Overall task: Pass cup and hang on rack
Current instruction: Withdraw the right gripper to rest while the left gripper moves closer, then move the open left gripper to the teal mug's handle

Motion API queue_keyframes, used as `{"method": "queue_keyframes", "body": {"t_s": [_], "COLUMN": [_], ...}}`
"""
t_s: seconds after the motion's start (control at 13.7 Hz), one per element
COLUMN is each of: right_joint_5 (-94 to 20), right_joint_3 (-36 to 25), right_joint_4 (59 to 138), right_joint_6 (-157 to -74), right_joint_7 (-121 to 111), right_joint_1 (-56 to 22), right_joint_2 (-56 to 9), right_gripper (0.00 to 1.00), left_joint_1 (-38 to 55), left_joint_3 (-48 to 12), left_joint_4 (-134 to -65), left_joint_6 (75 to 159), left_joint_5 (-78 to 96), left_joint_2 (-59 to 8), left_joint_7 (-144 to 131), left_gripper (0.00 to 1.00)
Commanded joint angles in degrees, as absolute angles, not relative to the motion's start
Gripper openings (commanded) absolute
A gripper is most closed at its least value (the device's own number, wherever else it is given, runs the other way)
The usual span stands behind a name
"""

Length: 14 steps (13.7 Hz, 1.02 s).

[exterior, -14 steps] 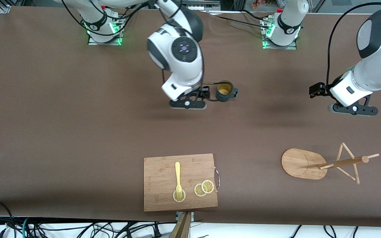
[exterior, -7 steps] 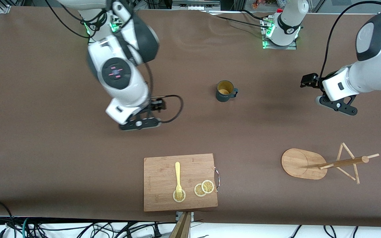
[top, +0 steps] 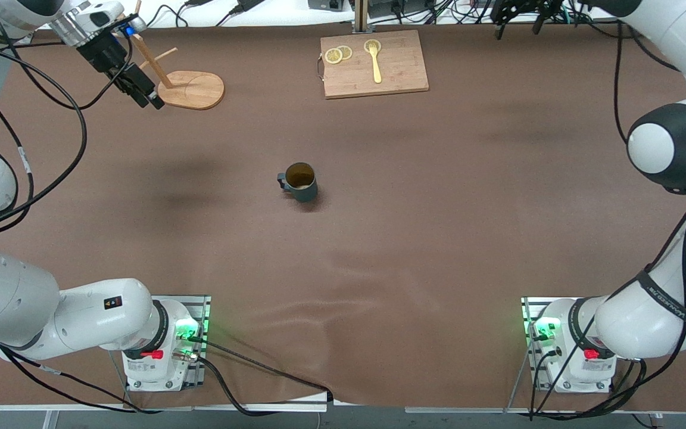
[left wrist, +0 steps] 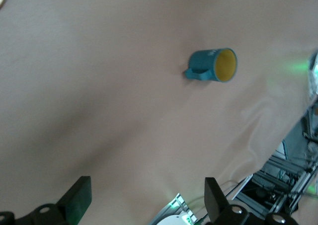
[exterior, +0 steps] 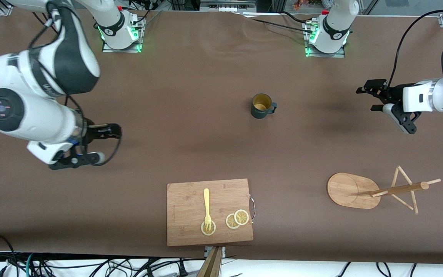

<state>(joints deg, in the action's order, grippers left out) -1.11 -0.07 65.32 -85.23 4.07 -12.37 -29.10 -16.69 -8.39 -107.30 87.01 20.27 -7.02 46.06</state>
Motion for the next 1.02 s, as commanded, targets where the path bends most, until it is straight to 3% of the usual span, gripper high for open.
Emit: {"method": "queue_keyframes", "body": {"t_s": [0.0, 0.51, 0.66, 0.95], "right_joint_5": [-1.3, -0.3, 0.0, 4.0], "right_joint_3": [1.2, 1.1, 1.1, 0.5], "right_joint_4": [67.2, 79.7, 84.0, 85.3], "right_joint_6": [-83.5, -84.3, -84.3, -84.5], "right_joint_7": [2.9, -1.0, -0.8, -0.6], "right_joint_1": [-6.9, 3.1, 4.1, 4.7], "right_joint_2": [-24.3, -10.4, -6.9, -2.6], "right_gripper": [1.00, 1.00, 1.00, 1.00], "left_joint_1": [-21.5, -30.1, -31.7, -32.3], "left_joint_3": [-8.9, -8.9, -8.9, -9.1], "left_joint_4": [-114.1, -125.6, -127.0, -128.8], "left_joint_6": [88.8, 96.5, 96.4, 96.4], "left_joint_5": [26.4, 39.5, 44.3, 56.0], "left_joint_2": [-4.0, -3.9, -6.1, -14.7], "left_joint_7": [59.1, 92.3, 102.4, 122.9], "left_gripper": [1.00, 1.00, 1.00, 1.00]}}
